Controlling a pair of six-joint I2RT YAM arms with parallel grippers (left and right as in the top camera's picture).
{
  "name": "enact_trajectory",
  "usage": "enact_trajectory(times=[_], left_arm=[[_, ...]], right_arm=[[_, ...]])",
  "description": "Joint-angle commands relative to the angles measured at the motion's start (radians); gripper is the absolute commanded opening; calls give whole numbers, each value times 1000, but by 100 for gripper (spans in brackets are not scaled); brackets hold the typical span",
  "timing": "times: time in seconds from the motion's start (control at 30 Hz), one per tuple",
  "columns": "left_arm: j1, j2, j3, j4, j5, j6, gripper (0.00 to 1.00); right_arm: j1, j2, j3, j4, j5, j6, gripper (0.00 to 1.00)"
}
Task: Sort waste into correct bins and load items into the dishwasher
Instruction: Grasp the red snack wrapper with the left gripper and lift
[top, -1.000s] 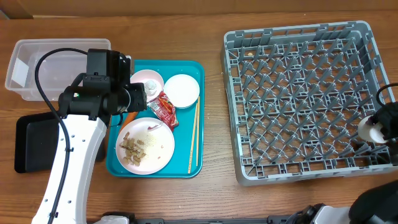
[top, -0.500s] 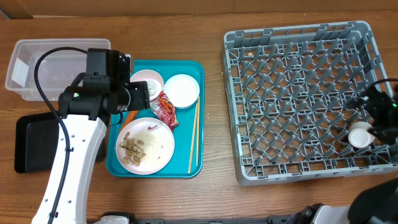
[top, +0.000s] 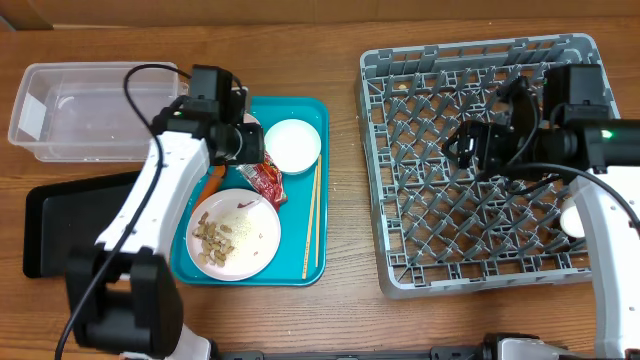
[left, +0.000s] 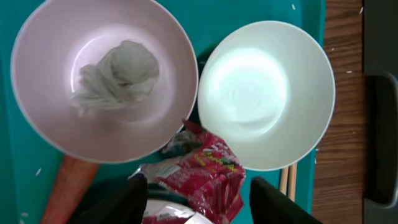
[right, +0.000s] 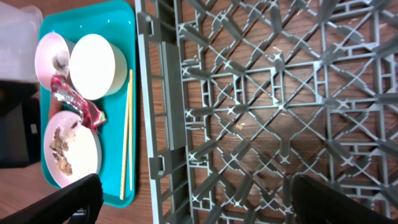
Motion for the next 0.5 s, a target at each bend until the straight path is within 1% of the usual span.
enact_trajectory(times=[0.0,0.23,0.3,0.37,0.4,0.43,0.47], left_arm=[[-22,46,13,42,12,72,55],[-38,132,13,71,1,108,55],[-38,143,13,70,-3,109,53],[-38,146,13,63,-4,109,36],[-38,146,13,63,-4,109,17],[-38,146,13,61,-4,109,9],[-38,145,13,58,-4,109,4]], right_arm=[[2,2,13,0,19,-10,100],[2,2,13,-2,19,-10,100],[2,2,13,-3,20,-10,100],[3,2,13,-3,20,-10,100],[3,2,13,-3,20,-10,100],[3,2,13,-3,20,-10,100],[3,2,13,-3,20,-10,100]])
